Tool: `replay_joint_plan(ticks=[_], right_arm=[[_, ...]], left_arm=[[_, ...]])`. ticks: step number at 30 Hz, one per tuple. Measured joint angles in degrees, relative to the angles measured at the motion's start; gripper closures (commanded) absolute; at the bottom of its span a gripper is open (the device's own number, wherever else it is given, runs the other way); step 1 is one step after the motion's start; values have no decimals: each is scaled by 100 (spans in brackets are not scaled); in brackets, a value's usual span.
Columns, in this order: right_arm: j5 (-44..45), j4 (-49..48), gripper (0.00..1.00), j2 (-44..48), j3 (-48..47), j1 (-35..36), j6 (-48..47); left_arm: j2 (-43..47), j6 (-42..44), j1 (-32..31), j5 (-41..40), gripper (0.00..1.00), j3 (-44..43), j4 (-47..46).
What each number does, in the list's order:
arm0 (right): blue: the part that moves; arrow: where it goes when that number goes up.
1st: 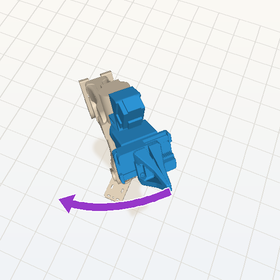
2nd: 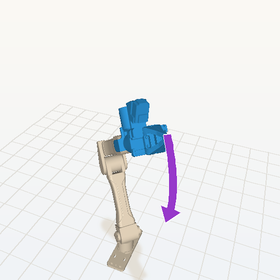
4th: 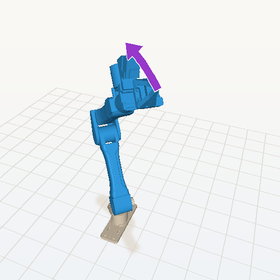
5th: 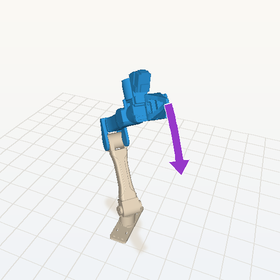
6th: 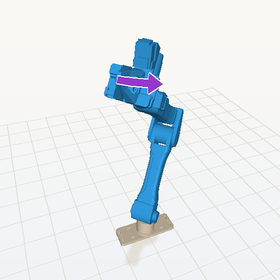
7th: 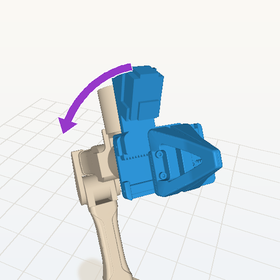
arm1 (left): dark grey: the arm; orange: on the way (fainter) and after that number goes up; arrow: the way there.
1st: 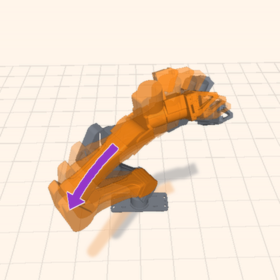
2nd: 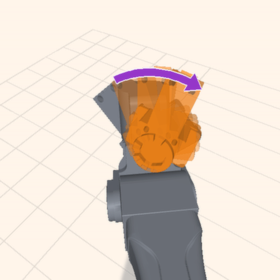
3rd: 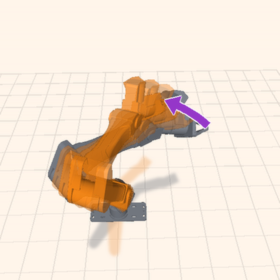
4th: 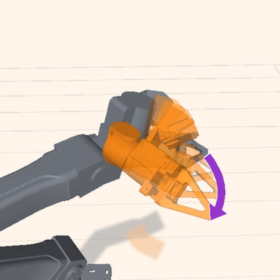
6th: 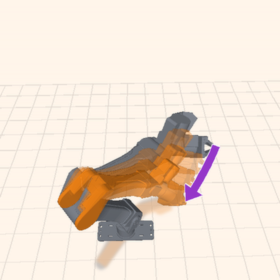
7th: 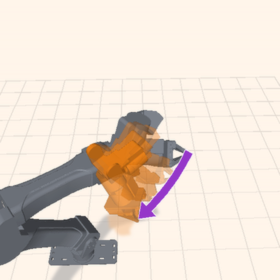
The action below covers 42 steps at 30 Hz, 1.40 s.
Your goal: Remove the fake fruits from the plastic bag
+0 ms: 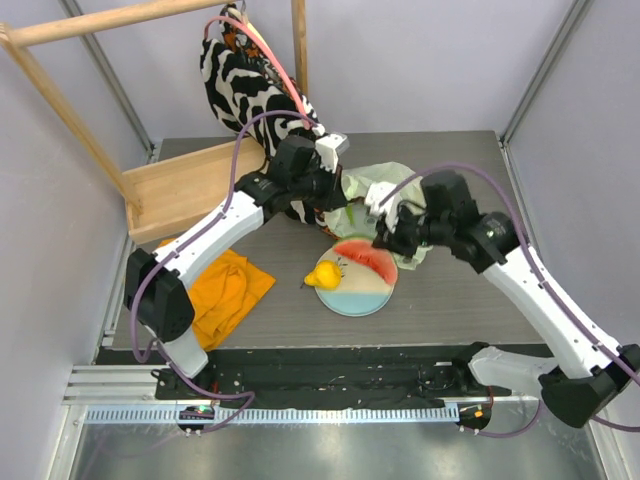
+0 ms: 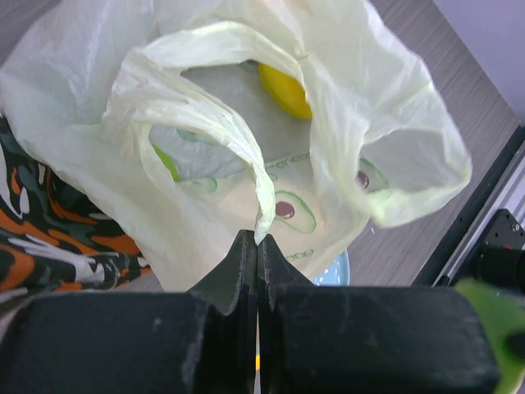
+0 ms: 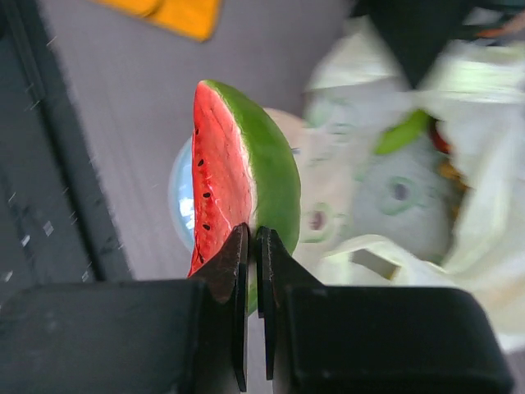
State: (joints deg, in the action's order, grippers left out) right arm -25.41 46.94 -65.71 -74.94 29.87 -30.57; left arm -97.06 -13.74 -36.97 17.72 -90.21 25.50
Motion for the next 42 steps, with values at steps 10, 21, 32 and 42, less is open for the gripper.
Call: replay_joint_plan(ticks=[10,21,32,42], right_arm=[[437,-20,99,-859,1036,953,-743],[719,-568,99,-1692,955,293,-1414],[863,-986,99,-2579,573,26,-1880],[1113,-1499,93,-3541,245,28,-1775]], left_arm=[[-201,-42,0,-79,100,-411,2],[-81,24,2,-118,100,-275,7],[-74,66,20,-140,100,-254,9],[-74,94,94,-214,100,-219,9]])
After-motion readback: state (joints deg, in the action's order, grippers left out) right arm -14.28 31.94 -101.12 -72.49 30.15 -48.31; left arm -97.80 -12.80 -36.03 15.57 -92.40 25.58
